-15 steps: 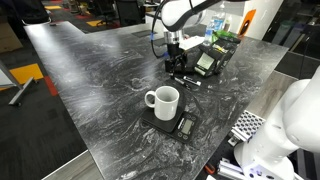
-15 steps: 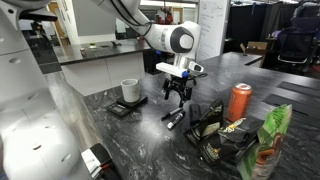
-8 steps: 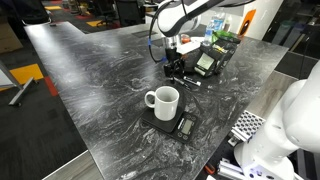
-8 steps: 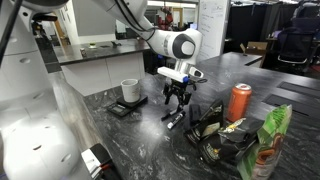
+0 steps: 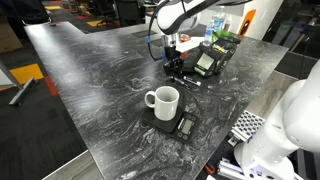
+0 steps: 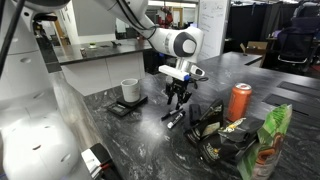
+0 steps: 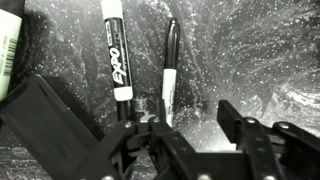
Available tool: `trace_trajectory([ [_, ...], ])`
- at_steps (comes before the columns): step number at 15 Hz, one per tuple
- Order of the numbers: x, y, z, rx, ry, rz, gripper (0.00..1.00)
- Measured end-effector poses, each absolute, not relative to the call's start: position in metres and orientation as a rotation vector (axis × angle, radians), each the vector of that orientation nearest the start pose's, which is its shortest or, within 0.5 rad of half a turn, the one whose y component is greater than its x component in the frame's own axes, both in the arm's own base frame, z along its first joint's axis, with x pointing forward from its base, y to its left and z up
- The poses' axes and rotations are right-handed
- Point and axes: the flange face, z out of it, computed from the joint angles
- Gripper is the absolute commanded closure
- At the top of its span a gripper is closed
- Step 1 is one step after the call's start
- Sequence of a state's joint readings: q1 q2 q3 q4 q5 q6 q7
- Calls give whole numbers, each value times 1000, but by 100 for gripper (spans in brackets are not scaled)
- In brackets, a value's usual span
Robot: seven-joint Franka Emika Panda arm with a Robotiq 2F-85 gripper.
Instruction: Put the marker in the mug cup
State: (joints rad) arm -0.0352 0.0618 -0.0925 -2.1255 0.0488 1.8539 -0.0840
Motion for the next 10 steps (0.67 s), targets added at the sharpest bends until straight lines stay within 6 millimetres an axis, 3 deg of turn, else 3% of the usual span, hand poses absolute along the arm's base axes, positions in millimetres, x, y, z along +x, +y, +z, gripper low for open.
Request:
trace_trajectory([
  [3,508,-61,360,-3026,101,497,42],
  [9,508,-62,360,-3022,105,495,53],
  [10,508,-62,360,-3019,108,495,50],
])
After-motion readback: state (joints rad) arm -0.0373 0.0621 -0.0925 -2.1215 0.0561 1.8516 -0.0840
